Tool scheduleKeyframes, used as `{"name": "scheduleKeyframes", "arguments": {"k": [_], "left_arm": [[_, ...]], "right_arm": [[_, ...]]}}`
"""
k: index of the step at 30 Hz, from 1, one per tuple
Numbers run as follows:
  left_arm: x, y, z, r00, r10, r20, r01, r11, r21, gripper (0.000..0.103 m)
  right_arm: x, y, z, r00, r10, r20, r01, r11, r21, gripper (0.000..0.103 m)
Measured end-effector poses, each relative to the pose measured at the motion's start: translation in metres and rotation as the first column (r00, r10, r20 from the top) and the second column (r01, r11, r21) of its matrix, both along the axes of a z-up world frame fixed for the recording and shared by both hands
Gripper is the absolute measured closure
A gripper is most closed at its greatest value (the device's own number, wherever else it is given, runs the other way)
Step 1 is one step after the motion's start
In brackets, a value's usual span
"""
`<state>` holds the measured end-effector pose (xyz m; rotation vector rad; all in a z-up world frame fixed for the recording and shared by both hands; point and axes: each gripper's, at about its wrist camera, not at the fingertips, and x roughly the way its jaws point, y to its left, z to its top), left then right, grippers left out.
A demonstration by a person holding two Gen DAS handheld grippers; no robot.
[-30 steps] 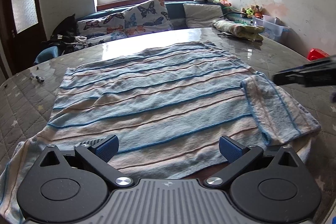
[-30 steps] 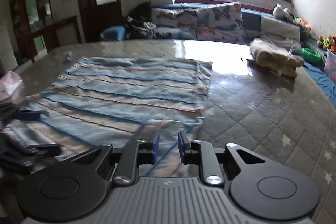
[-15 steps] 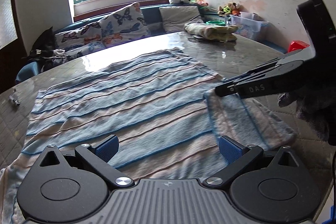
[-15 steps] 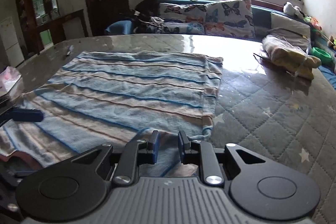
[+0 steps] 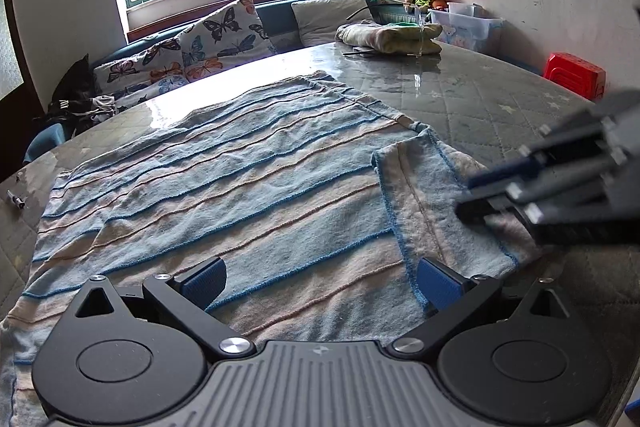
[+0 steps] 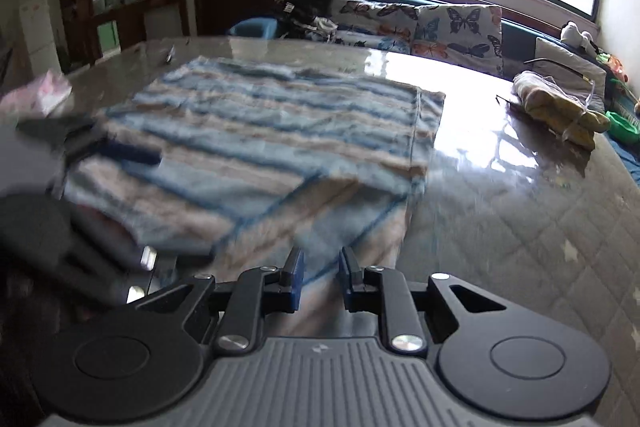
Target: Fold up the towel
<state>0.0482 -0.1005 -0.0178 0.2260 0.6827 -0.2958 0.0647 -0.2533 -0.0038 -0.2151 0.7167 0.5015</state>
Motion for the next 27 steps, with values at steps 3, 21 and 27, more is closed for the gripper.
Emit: {"name": "scheduleKeyframes", "arguments": {"k": [3, 21, 27], "left_arm": [[0.000, 0.002, 0.000, 1.000, 0.004, 0.002, -0.004, 1.000, 0.001, 0.000], [-0.022, 0.060, 0.016, 0.987, 0.160, 0.023, -0.159, 0.986, -0.044, 0.000], [-0.037, 0.119, 0.026, 0.942, 0.334, 0.047, -0.331, 0.942, -0.059, 0.000]], "right_arm": [[-0.017, -0.003, -0.001, 1.000, -0.001, 0.007, 0.001, 1.000, -0.014, 0.085], [-0.016, -0.005, 0.008, 0.997, -0.068, 0.036, 0.067, 0.997, 0.030, 0.075], [-0.010, 0.000, -0.004, 0.997, -0.080, 0.007, 0.080, 0.996, 0.029, 0.074]]}}
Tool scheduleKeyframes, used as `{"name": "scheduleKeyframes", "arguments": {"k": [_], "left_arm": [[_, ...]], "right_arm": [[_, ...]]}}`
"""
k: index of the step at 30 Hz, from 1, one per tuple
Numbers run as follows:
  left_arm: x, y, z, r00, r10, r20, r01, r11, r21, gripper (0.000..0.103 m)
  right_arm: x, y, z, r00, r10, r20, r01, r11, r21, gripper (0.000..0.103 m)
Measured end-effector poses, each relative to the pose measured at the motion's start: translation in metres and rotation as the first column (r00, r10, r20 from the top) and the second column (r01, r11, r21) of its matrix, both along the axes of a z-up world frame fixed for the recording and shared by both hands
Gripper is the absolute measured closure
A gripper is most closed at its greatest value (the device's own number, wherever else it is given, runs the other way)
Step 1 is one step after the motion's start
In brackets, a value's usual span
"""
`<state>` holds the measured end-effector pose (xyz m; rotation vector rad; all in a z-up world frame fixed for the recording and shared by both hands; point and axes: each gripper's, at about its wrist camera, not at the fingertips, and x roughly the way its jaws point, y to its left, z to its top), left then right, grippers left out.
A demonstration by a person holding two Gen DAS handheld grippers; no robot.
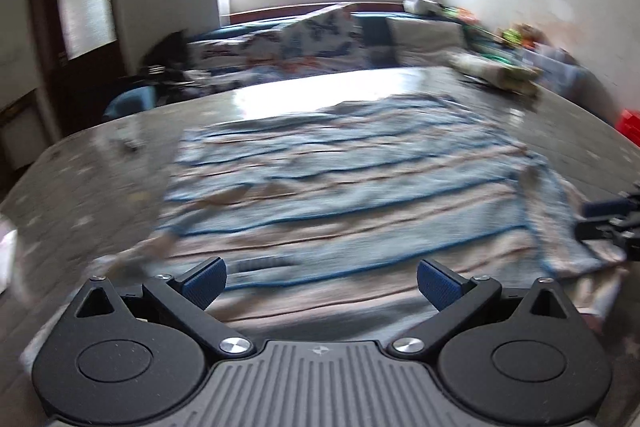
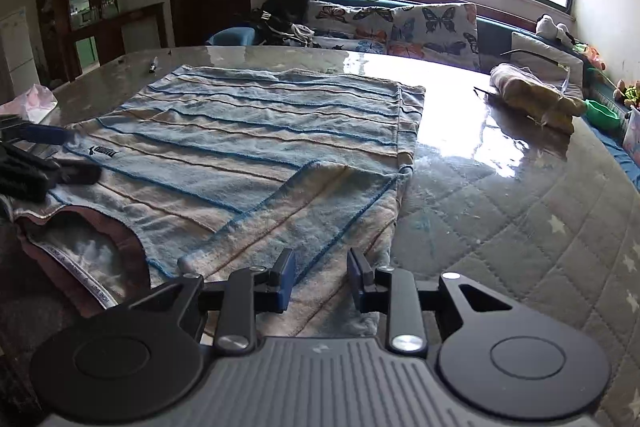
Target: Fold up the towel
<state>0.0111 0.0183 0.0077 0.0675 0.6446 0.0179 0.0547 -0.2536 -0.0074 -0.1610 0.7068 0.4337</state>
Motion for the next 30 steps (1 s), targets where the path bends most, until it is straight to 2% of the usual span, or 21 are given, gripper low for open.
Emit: {"name": "scheduleKeyframes", "arguments": {"k": [4, 7, 13, 18, 21, 24, 30], "left_arm": [[-0.012, 0.042, 0.003, 0.988, 0.153, 0.004, -0.153, 0.988, -0.014, 0.000], [-0.022, 0.070, 0.003, 0.964, 0.267, 0.013, -0.267, 0.964, -0.013, 0.001], [-0.047, 0.115, -0.005, 0.885, 0.466, -0.003, -0.466, 0.885, -0.006, 0.012], [-0.055, 0.144, -0.012, 0.825, 0.564, -0.045, -0.566, 0.824, -0.042, 0.026], [-0.056, 0.150, -0.015, 0.821, 0.567, -0.065, -0.571, 0.818, -0.068, 0.037], [-0.057, 0.152, -0.016, 0.824, 0.564, -0.063, -0.567, 0.819, -0.086, 0.044], [-0.056, 0.150, -0.013, 0.849, 0.527, -0.048, -0.528, 0.838, -0.136, 0.082]], "right_arm": [[0.001, 0.000, -0.002, 1.000, -0.006, -0.004, 0.006, 1.000, 0.008, 0.071], [0.002, 0.002, -0.002, 1.000, -0.009, -0.004, 0.009, 1.000, 0.012, 0.071], [0.001, 0.004, -0.002, 1.000, -0.006, -0.002, 0.006, 1.000, 0.012, 0.067], [0.001, 0.005, -0.001, 1.000, -0.004, -0.002, 0.004, 1.000, 0.009, 0.067], [0.001, 0.005, -0.001, 1.000, -0.007, -0.001, 0.007, 1.000, 0.010, 0.067], [0.001, 0.006, -0.002, 1.000, -0.010, -0.001, 0.010, 1.000, 0.010, 0.067], [0.001, 0.007, -0.001, 1.000, -0.015, 0.000, 0.015, 1.000, 0.011, 0.067]]}}
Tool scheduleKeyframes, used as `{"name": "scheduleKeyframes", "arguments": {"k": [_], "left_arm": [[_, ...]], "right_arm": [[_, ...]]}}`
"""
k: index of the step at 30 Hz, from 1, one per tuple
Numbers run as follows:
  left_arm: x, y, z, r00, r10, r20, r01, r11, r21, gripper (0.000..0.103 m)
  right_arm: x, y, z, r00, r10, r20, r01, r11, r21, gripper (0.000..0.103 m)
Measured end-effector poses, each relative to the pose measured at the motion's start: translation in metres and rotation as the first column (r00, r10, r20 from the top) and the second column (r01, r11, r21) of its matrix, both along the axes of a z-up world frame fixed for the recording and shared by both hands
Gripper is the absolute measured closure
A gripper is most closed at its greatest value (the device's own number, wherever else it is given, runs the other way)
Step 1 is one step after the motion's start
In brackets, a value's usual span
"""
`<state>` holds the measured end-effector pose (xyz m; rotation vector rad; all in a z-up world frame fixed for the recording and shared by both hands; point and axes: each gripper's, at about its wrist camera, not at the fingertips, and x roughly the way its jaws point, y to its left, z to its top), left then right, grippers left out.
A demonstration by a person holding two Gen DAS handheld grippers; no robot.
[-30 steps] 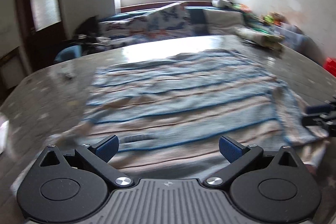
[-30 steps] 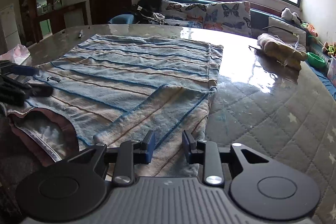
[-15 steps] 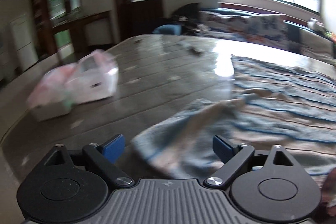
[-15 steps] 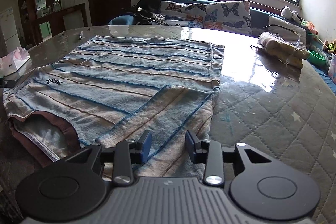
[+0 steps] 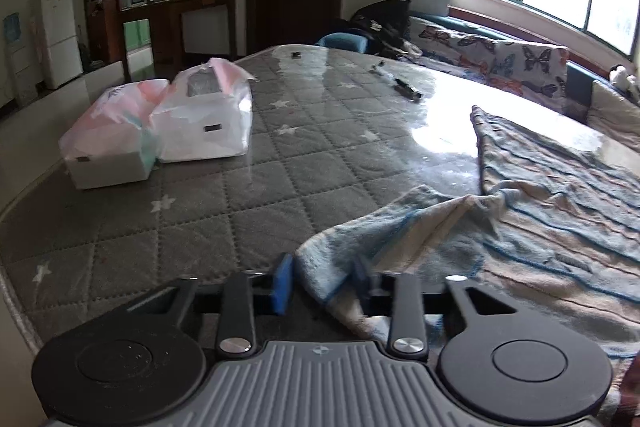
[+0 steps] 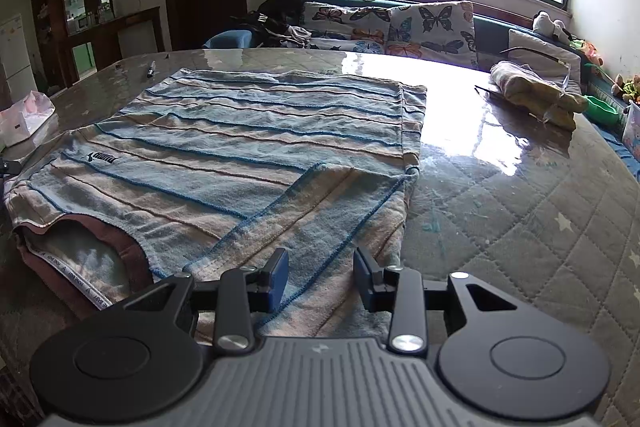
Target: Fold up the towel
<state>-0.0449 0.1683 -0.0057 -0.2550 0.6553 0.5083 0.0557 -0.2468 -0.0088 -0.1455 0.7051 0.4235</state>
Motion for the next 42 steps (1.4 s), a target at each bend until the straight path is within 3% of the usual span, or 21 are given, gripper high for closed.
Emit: {"name": "scheduleKeyframes", "arguments": {"k": [3, 8, 12, 17, 24, 31, 34, 39, 42], "left_arm": [[-0.003, 0.001, 0.004, 0.999, -0.017, 0.042, 0.019, 0.999, -0.036, 0.092], [-0.010, -0.003, 0.022, 0.986, -0.073, 0.149, 0.088, 0.992, -0.095, 0.093], [-0.013, -0.021, 0.037, 0.955, -0.183, 0.232, 0.211, 0.973, -0.099, 0.093], [-0.010, -0.050, 0.046, 0.894, -0.346, 0.284, 0.378, 0.923, -0.067, 0.093], [0.001, -0.085, 0.037, 0.812, -0.531, 0.242, 0.562, 0.824, -0.080, 0.092], [0.005, -0.094, 0.033, 0.779, -0.586, 0.222, 0.614, 0.785, -0.083, 0.083], [0.006, -0.087, 0.037, 0.779, -0.585, 0.228, 0.610, 0.790, -0.057, 0.075], [0.032, -0.069, 0.035, 0.842, -0.519, 0.150, 0.527, 0.850, -0.018, 0.077], [0.050, -0.062, 0.026, 0.857, -0.506, 0.100, 0.510, 0.860, -0.015, 0.079]], "right_arm": [[0.000, 0.000, 0.000, 1.000, 0.000, 0.001, 0.000, 1.000, 0.000, 0.067], [0.000, 0.000, 0.000, 1.000, -0.001, 0.001, 0.001, 1.000, 0.001, 0.067], [0.000, -0.001, 0.000, 1.000, -0.002, 0.001, 0.002, 1.000, 0.002, 0.067], [0.000, -0.001, -0.001, 1.000, -0.003, 0.001, 0.003, 1.000, 0.003, 0.067], [0.000, 0.000, -0.001, 1.000, -0.003, 0.002, 0.003, 1.000, 0.004, 0.067], [0.001, 0.000, 0.000, 1.000, -0.002, 0.000, 0.002, 1.000, 0.005, 0.067], [0.001, 0.000, 0.000, 1.000, -0.002, -0.001, 0.002, 1.000, 0.006, 0.066], [0.001, 0.000, 0.000, 1.000, -0.002, -0.002, 0.002, 1.000, 0.007, 0.066], [0.002, 0.000, 0.000, 1.000, -0.003, -0.003, 0.003, 1.000, 0.008, 0.066]]}}
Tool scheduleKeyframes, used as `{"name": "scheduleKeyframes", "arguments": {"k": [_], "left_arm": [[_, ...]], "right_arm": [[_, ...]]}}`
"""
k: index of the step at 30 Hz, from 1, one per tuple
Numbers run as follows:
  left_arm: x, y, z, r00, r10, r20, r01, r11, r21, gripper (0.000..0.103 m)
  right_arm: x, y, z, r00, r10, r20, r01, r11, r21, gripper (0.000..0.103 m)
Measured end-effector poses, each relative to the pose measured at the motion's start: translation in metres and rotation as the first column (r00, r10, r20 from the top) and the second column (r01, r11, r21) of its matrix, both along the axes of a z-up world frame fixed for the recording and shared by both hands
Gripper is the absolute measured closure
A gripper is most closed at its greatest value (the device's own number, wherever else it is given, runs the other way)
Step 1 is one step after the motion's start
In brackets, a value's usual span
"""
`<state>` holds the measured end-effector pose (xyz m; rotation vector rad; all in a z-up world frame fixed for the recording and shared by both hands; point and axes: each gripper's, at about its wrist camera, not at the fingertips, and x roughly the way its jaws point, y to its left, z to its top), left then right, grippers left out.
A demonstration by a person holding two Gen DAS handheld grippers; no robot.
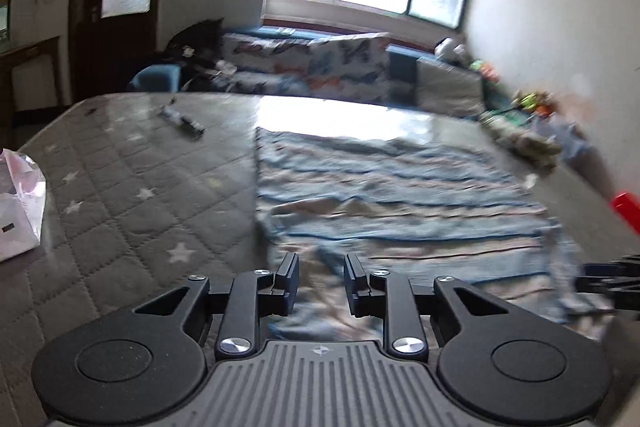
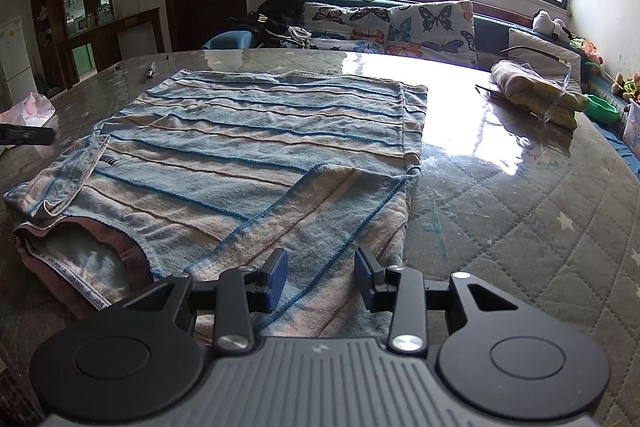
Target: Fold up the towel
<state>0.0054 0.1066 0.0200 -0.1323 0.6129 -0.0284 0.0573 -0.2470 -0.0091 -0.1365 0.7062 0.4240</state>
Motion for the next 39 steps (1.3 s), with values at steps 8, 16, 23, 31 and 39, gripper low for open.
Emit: {"name": "scheduleKeyframes", "arguments": {"k": [8, 16, 23, 31, 39], "left_arm": [[0.032, -0.004, -0.020, 0.998, -0.021, -0.060, 0.025, 0.997, 0.072, 0.081], [0.026, -0.009, -0.019, 0.997, -0.060, -0.057, 0.066, 0.993, 0.095, 0.080], [-0.009, -0.026, -0.020, 0.989, -0.138, -0.052, 0.144, 0.978, 0.150, 0.080], [-0.034, -0.036, -0.024, 0.979, -0.197, -0.058, 0.202, 0.973, 0.110, 0.080], [-0.041, -0.039, -0.026, 0.974, -0.217, -0.058, 0.220, 0.973, 0.061, 0.073]], "right_arm": [[0.002, 0.001, 0.000, 1.000, 0.002, -0.002, -0.002, 1.000, -0.002, 0.066], [0.002, 0.002, 0.001, 1.000, 0.005, -0.005, -0.005, 1.000, -0.001, 0.065], [0.001, 0.003, 0.001, 1.000, 0.010, -0.004, -0.010, 1.000, -0.001, 0.061], [-0.002, 0.003, 0.003, 1.000, 0.010, -0.001, -0.010, 1.000, 0.002, 0.061], [-0.006, 0.003, 0.004, 1.000, 0.010, 0.001, -0.010, 1.000, 0.005, 0.061]]}}
